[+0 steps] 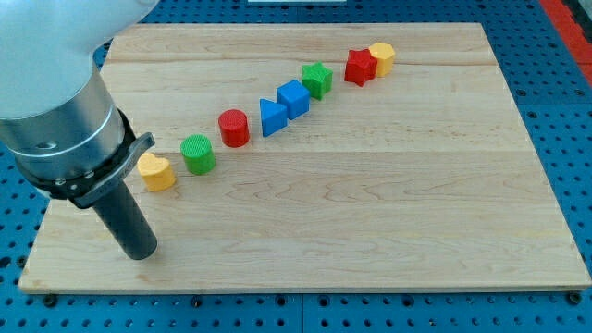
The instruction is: Move the blue blocks toward the top left of the board
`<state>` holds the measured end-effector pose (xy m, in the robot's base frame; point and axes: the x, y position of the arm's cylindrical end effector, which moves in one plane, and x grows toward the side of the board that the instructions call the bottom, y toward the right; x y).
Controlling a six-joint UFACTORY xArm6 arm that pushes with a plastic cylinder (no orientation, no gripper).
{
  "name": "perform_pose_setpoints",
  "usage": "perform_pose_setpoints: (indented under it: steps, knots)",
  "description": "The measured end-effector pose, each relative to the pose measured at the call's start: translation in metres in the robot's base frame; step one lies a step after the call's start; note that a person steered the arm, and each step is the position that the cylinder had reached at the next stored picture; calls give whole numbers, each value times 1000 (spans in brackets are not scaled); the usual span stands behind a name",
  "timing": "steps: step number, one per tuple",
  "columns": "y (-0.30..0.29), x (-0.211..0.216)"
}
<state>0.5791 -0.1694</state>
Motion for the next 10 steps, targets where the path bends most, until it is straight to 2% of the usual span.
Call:
perform_pose_setpoints:
  steps: [1, 2, 4, 6, 8, 10]
  knots:
    - [-48, 0]
    - [-43, -12]
    - [24, -33]
    - [134, -80]
    - [180, -151]
    - [188, -208]
